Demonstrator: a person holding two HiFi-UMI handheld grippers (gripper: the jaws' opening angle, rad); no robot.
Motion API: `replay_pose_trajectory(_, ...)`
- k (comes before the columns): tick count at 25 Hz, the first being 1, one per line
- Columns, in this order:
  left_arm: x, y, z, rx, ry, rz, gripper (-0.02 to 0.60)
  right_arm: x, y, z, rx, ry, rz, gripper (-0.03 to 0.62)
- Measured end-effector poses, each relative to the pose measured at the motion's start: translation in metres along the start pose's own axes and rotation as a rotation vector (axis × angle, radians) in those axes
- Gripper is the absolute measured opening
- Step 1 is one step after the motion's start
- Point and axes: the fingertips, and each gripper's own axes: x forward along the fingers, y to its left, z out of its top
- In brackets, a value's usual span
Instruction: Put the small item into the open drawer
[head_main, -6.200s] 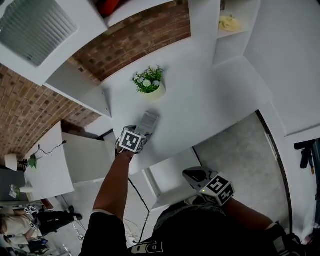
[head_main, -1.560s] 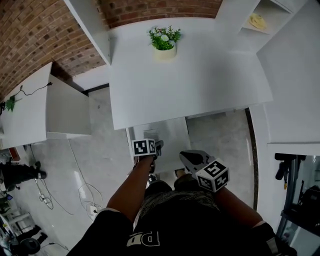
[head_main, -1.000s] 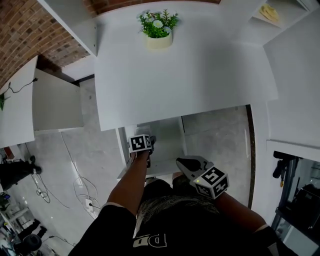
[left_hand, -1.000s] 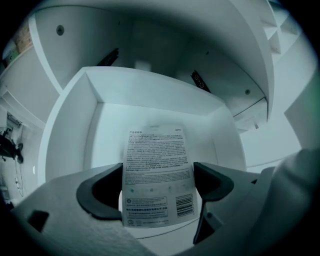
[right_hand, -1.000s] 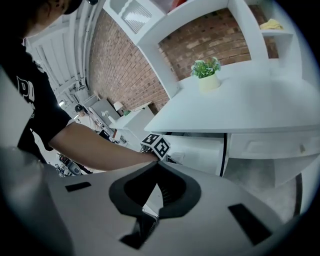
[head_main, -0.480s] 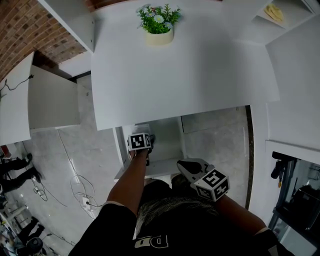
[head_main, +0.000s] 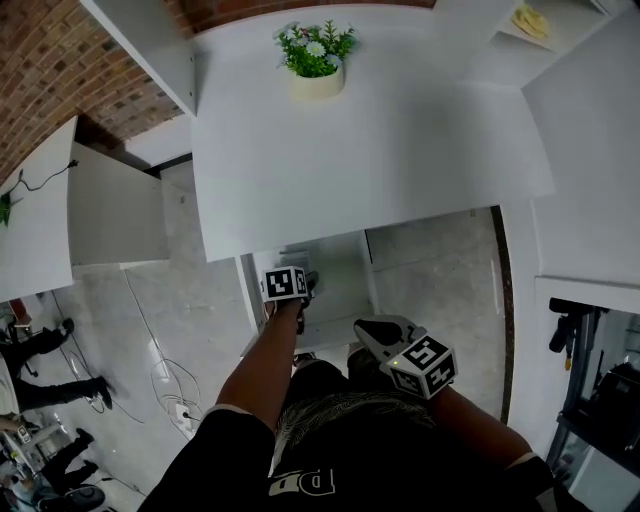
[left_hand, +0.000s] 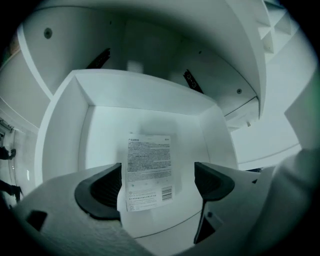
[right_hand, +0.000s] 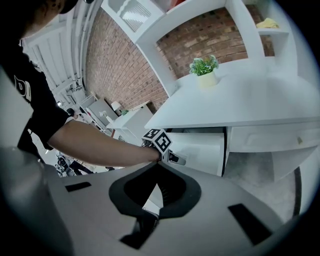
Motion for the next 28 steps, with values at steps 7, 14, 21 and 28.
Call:
replay_pose_trajectory(7, -0.049, -0.025, 0.002, -0.009, -0.045, -0.126, 0.43, 0.0, 0.012, 0.018, -0.012, -0.064, -0.043, 0.005)
replay_pose_trajectory(14, -0.124, -0.03, 0.011, 0.135, -0.108, -0.18, 0.428, 0.005, 0.036, 0.044, -0.029, -0.155, -0.072, 0.005)
replay_pose_trajectory(21, -0.209, -0.03, -0.007, 0.298, -0.16, -0.237, 0.422, -0.011, 0.074, 0.061, -0.034, -0.261, -0.102, 0.004)
replay_pose_trajectory(28, -0.279, -0.032, -0.031, 0.424, -0.225, -0.301, 0.391, -0.025, 0.115, 0.062, -0.046, -0.368, -0.108, 0.005)
